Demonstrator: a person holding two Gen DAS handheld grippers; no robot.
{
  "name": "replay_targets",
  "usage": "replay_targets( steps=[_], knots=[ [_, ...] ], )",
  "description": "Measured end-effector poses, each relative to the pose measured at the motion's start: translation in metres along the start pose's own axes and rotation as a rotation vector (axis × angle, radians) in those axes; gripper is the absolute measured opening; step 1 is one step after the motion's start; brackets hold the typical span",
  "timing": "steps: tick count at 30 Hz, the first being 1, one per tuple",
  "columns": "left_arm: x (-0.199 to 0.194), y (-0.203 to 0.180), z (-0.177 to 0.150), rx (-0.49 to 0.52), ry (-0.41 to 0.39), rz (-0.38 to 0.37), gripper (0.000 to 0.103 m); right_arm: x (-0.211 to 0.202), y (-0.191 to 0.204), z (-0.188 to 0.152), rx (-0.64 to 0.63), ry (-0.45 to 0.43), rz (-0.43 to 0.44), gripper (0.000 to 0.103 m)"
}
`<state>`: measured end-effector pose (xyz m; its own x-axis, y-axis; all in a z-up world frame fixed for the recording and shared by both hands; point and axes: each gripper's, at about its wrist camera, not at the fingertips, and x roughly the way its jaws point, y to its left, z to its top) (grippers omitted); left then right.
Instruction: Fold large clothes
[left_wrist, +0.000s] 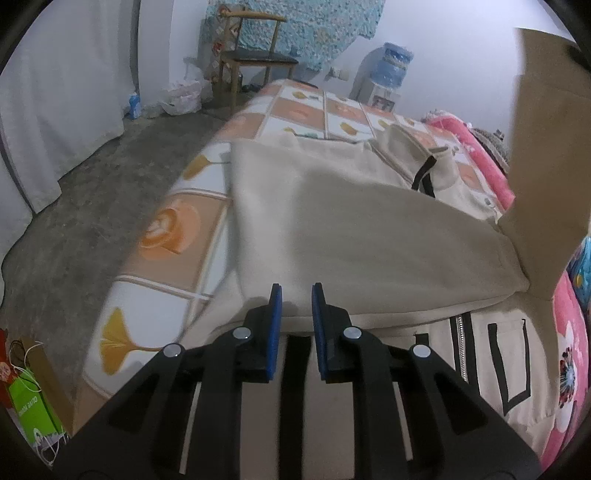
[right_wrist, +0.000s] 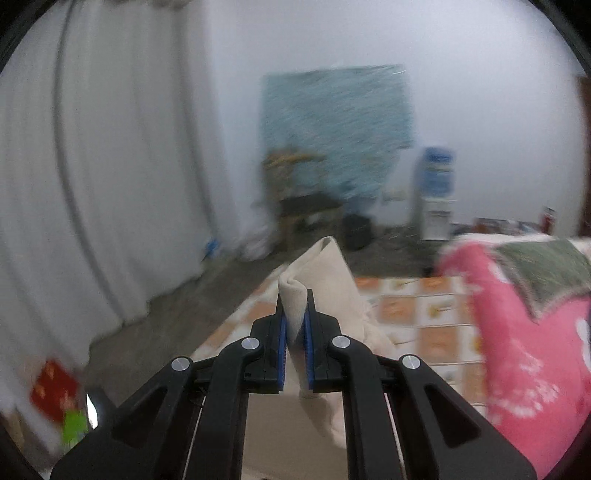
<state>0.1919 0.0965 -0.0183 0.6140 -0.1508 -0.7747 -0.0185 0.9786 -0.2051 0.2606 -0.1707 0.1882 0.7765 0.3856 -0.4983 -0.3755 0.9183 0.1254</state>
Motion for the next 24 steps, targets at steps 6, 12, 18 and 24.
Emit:
replay_targets(
  steps=[6, 12, 18, 24],
  knots=[
    [-0.015, 0.012, 0.0, -0.016, -0.015, -0.042, 0.015, 0.081, 0.039, -0.058, -0.023, 0.335, 0.163, 0.055],
    [-0.006, 0.008, 0.017, 0.003, 0.004, -0.094, 0.016, 0.061, -0.059, -0.098, 0.3, 0.367, 0.157, 0.057],
    [0.039, -0.01, 0.051, -0.007, 0.099, -0.105, 0.033, 0.022, -0.173, -0.152, 0.517, 0.37, -0.077, 0.057],
    [0.101, -0.032, 0.084, 0.046, 0.176, -0.005, 0.032, 0.001, -0.222, -0.193, 0.63, 0.363, -0.154, 0.057]
  ],
)
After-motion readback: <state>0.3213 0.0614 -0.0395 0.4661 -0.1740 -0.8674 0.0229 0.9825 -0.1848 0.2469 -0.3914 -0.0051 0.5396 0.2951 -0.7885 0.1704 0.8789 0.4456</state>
